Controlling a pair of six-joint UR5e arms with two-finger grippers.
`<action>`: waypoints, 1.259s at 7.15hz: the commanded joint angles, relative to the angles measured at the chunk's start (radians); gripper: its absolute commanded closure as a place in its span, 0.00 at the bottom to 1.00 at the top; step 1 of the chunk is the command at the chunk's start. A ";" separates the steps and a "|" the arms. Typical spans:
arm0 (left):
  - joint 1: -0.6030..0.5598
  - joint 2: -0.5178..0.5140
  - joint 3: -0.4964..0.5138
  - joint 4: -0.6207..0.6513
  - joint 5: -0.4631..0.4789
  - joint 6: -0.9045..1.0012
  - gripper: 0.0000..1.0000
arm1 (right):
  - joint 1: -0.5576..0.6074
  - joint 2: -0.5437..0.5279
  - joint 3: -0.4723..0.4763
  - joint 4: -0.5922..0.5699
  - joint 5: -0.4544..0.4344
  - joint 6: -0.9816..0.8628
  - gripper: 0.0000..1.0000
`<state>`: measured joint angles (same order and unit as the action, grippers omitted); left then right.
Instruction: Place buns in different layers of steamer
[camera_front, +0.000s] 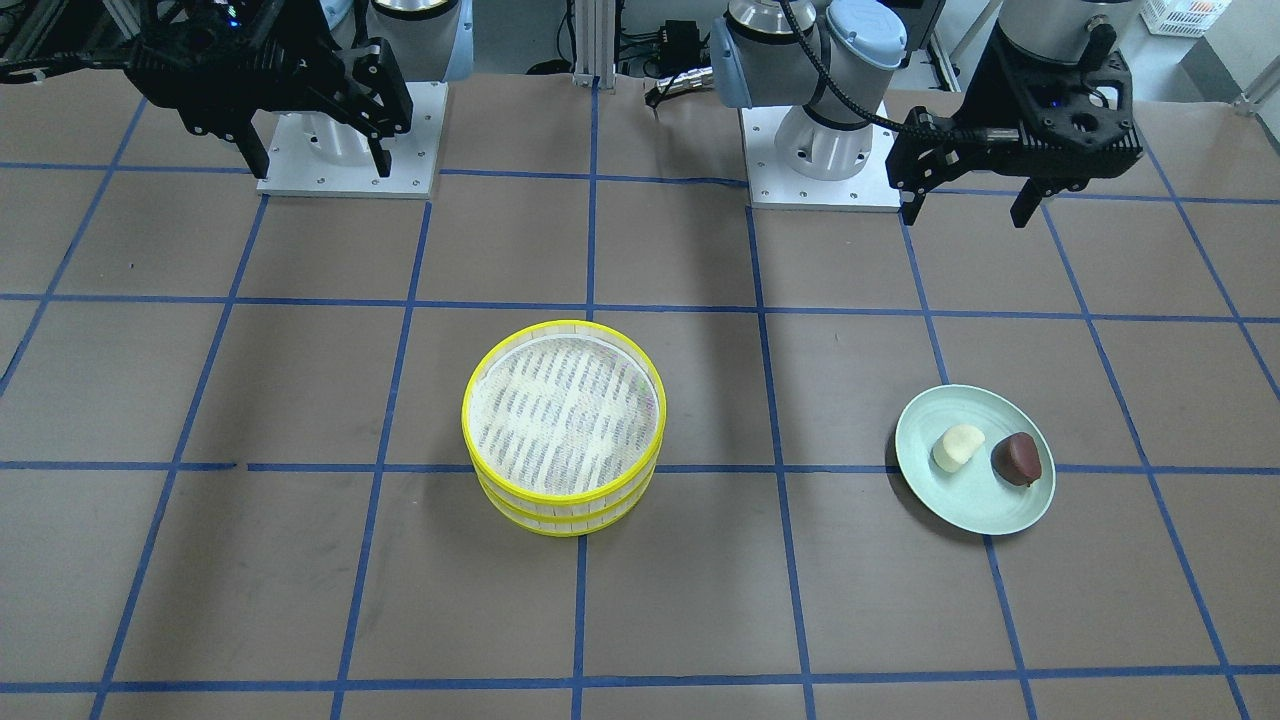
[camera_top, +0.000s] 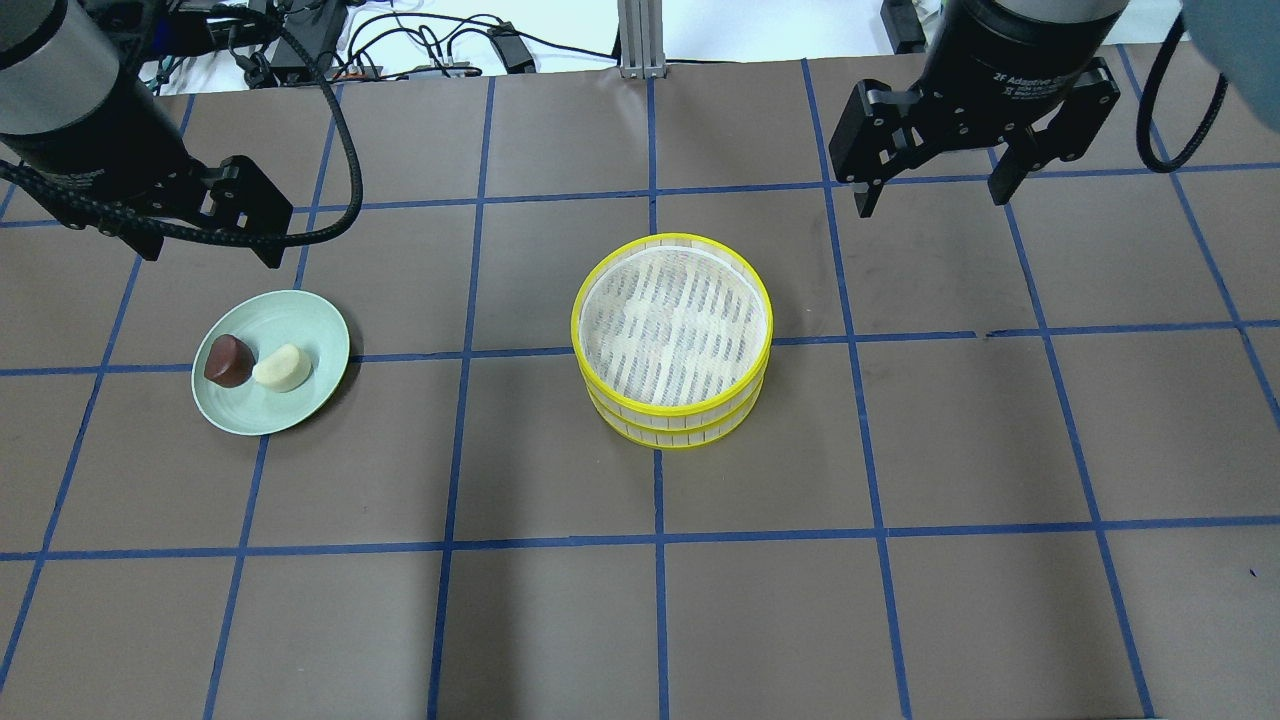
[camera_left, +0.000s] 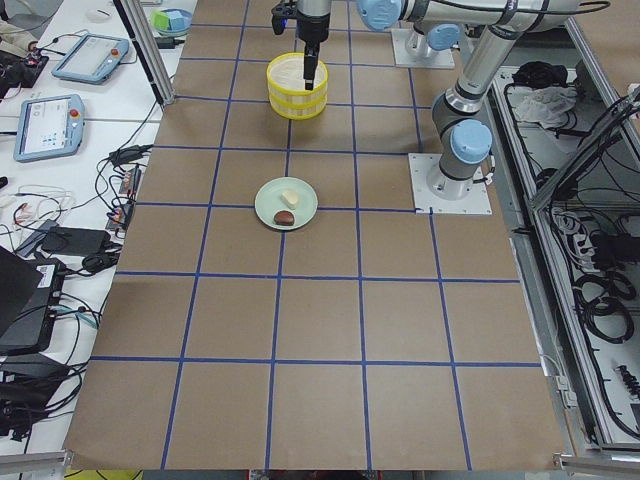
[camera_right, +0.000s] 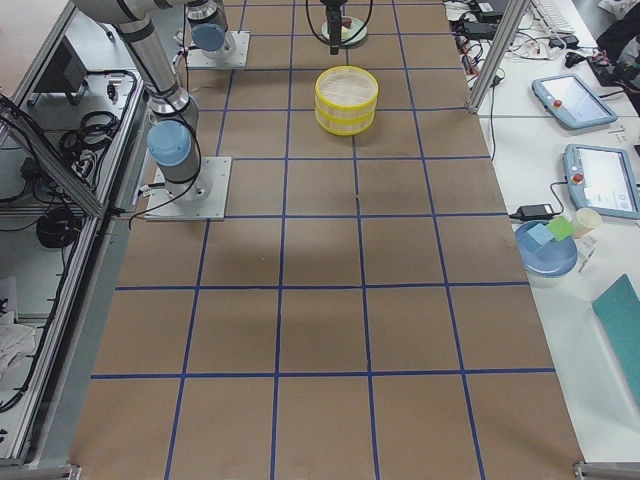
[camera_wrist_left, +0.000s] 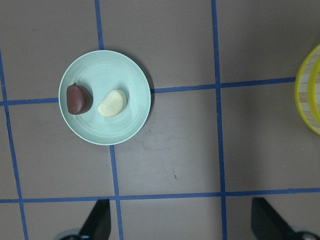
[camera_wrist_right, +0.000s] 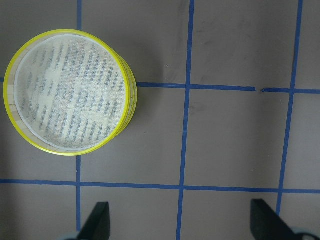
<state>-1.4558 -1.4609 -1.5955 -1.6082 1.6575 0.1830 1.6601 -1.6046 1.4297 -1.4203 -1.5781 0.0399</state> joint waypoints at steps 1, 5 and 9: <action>0.003 -0.003 -0.001 -0.016 0.005 0.012 0.00 | 0.001 0.000 0.000 0.000 0.000 0.000 0.00; 0.133 -0.044 -0.049 0.045 -0.008 0.157 0.00 | 0.003 0.006 0.002 0.003 -0.036 0.000 0.00; 0.189 -0.179 -0.148 0.203 -0.013 0.354 0.00 | 0.007 0.089 -0.025 -0.041 -0.034 0.035 0.00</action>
<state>-1.2782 -1.5905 -1.7148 -1.4452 1.6440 0.4873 1.6649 -1.5610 1.4074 -1.4361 -1.6094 0.0547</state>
